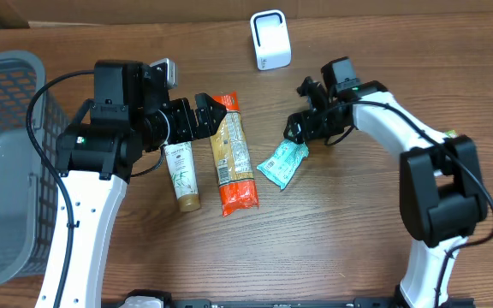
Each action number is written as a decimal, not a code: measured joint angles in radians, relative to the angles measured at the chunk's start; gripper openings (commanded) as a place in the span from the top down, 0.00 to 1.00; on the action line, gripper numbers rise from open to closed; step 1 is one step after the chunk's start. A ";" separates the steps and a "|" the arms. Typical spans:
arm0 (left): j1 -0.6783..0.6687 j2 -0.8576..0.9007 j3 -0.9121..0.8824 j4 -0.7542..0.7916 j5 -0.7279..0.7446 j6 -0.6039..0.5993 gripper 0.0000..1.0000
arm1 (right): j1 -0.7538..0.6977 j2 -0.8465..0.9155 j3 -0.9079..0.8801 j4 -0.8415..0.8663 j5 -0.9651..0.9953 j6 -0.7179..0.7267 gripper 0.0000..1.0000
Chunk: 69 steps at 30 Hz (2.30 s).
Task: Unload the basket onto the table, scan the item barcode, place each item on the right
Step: 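Reach the right gripper to the mint-green packet and grasp it, then lift the mint-green packet and carry it to the white scanner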
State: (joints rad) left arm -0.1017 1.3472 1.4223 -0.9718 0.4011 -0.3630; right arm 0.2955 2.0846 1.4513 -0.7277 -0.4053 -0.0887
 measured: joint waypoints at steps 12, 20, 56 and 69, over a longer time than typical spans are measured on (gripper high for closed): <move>0.000 0.000 0.000 0.000 0.000 0.000 0.00 | -0.008 0.025 0.006 -0.055 -0.041 -0.063 0.37; 0.000 0.000 0.000 0.000 0.000 0.000 0.01 | 0.023 0.047 0.007 -0.052 -0.073 -0.051 0.74; 0.000 0.000 0.000 0.000 0.000 0.000 0.00 | -0.068 -0.695 0.034 -0.120 -0.162 0.248 0.96; 0.000 0.000 0.000 0.000 0.000 0.000 0.00 | 0.103 -0.570 0.254 -0.253 0.162 0.294 0.96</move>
State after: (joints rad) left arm -0.1017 1.3472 1.4223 -0.9718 0.4011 -0.3630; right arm 0.3988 1.5143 1.7054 -0.9806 -0.2432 0.2054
